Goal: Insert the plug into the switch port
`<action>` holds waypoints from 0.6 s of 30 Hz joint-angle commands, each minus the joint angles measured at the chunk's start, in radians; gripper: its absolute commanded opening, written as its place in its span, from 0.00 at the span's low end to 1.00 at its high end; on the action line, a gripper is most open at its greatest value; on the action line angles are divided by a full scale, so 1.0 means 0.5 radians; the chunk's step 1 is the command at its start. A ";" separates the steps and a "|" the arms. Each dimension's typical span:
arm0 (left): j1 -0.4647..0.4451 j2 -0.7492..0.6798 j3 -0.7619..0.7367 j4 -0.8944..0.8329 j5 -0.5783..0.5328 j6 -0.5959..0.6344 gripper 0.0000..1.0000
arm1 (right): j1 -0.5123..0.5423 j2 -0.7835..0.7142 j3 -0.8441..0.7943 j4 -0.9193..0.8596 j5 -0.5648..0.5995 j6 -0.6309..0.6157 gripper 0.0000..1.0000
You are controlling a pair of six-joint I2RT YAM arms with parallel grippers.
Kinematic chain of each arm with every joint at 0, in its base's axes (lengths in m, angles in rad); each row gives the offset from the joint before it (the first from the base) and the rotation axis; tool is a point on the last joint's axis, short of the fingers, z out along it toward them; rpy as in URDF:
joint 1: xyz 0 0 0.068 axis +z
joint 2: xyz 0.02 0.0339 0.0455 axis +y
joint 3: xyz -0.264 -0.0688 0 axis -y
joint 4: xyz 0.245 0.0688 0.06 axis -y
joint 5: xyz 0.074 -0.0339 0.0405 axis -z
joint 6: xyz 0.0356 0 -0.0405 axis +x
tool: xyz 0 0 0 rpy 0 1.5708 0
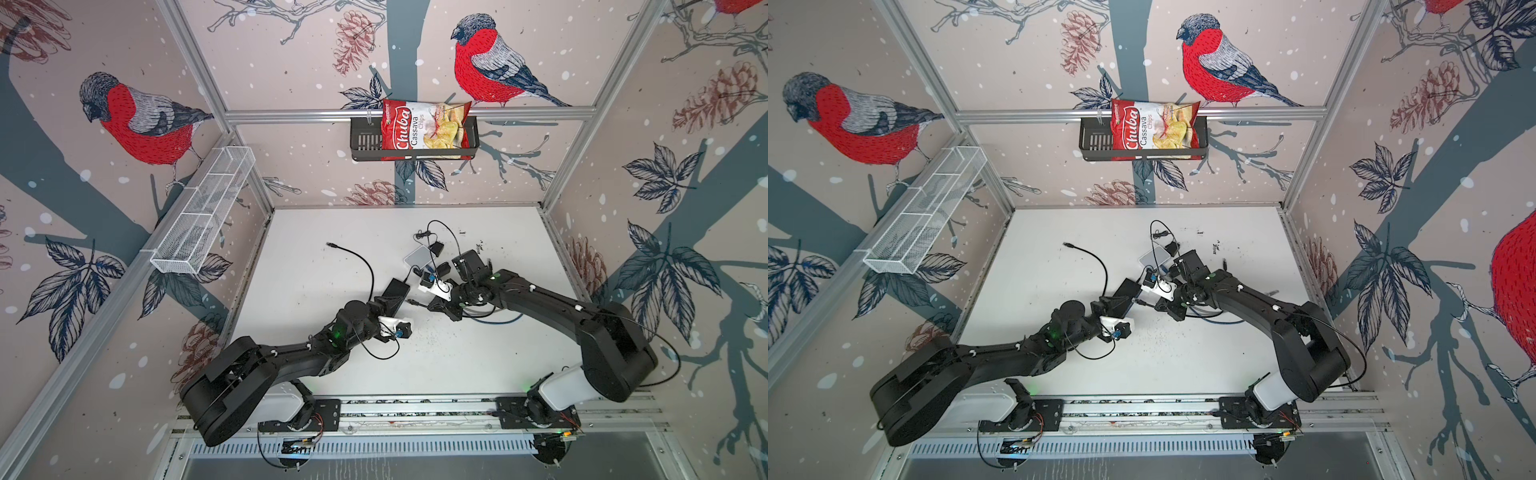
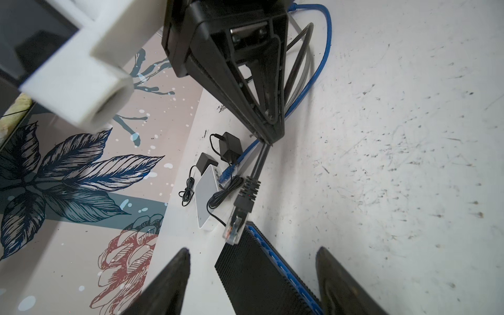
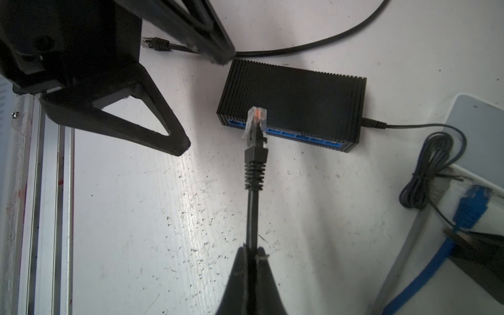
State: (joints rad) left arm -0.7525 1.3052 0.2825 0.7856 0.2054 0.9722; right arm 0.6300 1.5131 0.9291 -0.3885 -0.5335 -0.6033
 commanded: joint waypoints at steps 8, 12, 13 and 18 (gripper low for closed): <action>0.002 0.206 0.065 0.332 0.035 0.003 0.62 | 0.001 0.003 0.005 -0.048 -0.068 -0.045 0.03; 0.012 0.278 0.094 0.360 0.060 0.013 0.61 | 0.004 -0.006 0.011 -0.060 -0.065 -0.051 0.03; 0.021 0.285 0.106 0.359 0.070 0.013 0.60 | 0.003 -0.007 0.010 -0.062 -0.065 -0.049 0.03; 0.050 0.304 0.155 0.311 0.153 0.016 0.57 | 0.004 -0.018 0.004 -0.060 -0.074 -0.054 0.03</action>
State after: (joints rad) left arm -0.7338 1.4525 0.3450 0.9077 0.2401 0.9749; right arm 0.6300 1.5116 0.9291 -0.4057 -0.5426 -0.6250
